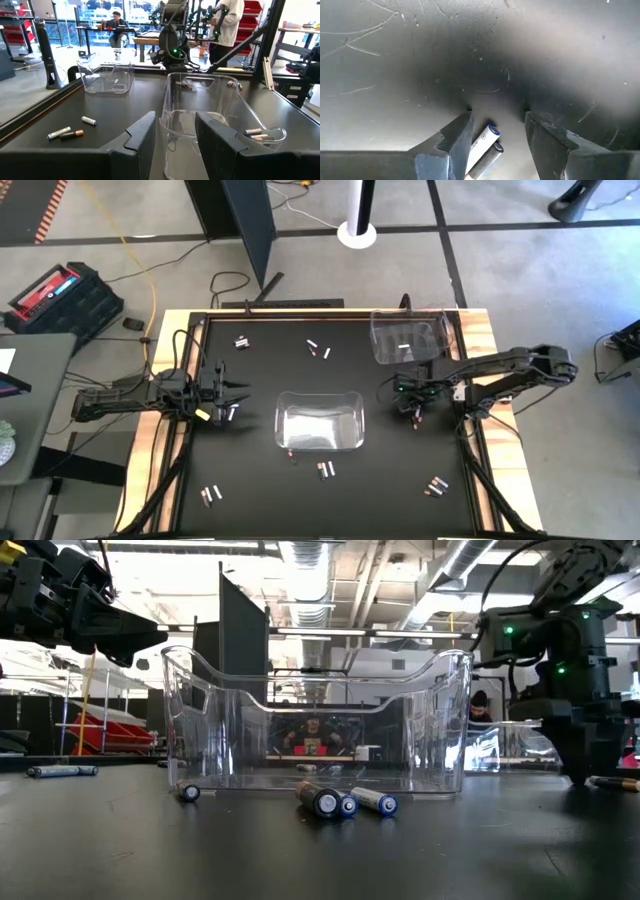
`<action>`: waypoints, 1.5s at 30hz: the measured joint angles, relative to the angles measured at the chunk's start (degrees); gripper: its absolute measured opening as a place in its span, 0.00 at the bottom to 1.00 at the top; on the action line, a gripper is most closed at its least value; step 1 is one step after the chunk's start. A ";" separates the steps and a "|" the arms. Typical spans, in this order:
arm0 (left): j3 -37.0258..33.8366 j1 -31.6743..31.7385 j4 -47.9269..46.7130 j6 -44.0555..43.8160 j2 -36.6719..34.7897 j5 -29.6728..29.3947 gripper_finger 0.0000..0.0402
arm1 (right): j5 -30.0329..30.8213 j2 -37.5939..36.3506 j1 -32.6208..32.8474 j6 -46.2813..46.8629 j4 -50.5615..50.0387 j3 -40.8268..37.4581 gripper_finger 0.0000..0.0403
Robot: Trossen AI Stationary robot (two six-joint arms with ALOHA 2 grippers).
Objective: Sort batteries
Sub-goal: Put the black battery into the top transparent bin
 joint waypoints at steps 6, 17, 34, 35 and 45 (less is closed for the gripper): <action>-0.01 0.00 0.00 0.00 0.00 0.01 0.33 | -0.99 -0.02 0.47 0.96 1.14 -0.28 0.50; 0.00 0.00 0.00 0.00 -0.01 0.00 0.33 | -1.14 0.05 2.39 0.38 1.83 -0.32 0.44; 0.00 0.00 0.00 0.00 0.00 0.00 0.33 | -4.44 0.27 2.92 -2.03 2.36 1.06 0.33; 0.00 0.00 0.00 0.00 0.00 0.00 0.33 | -5.11 0.27 2.98 -2.42 2.97 1.46 0.33; -0.01 0.00 0.00 0.00 0.00 0.00 0.33 | -3.81 0.25 2.95 -3.29 3.69 1.91 0.33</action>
